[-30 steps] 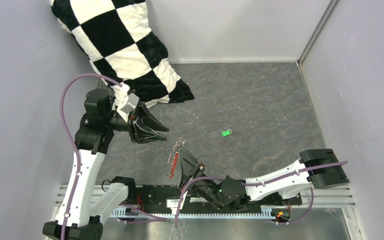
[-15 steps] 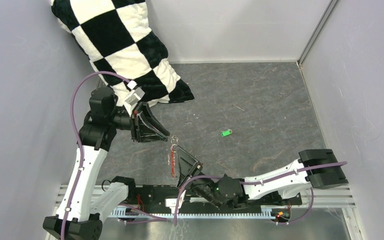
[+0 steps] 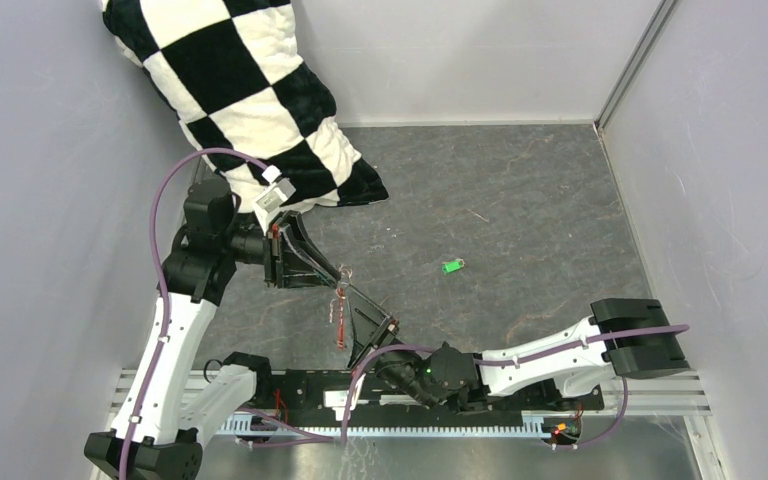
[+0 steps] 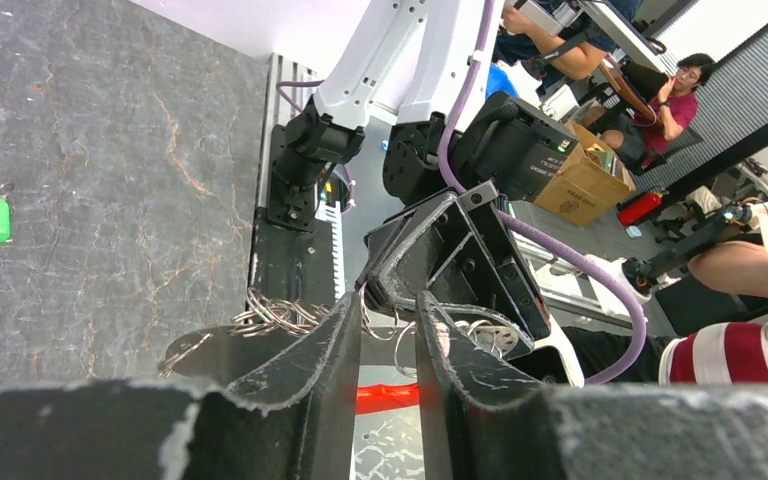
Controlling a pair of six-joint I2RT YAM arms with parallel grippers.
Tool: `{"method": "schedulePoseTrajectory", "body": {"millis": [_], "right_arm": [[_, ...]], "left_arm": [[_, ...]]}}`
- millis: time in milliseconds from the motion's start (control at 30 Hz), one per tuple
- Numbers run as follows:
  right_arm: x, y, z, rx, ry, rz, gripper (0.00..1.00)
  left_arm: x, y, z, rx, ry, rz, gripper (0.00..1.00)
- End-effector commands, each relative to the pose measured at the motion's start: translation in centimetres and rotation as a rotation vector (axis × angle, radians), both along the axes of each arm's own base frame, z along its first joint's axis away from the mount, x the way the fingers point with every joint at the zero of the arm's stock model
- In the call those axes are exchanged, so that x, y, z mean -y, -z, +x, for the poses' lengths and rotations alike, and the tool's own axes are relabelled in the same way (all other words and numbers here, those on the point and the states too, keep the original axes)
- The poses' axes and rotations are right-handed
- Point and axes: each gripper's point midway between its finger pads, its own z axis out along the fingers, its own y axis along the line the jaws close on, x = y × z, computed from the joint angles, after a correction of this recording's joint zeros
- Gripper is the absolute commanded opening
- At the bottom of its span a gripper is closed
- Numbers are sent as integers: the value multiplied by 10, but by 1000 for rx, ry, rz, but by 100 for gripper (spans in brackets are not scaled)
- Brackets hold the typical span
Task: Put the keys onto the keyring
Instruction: Adjust the keyring.
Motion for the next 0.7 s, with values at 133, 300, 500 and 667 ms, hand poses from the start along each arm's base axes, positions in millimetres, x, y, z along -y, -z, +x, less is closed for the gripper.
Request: {"method": "schedulePoseTrajectory", "body": {"millis": [133,300,500,667], "right_arm": [[4,-47,-5,237,75,-25,1],[5,-46,-1,245,84,-27,1],[6,-49,2,251,94,-16,1],[5,-50,4,258,98,-11,1]], "left_arm": [[2,-3,6,-47,-43,22,27],[2,-2,4,-46,-44,22,28],[2,-3,0,-40,-37,19,33],[1,-1,-3,-36,-35,18,34]]}}
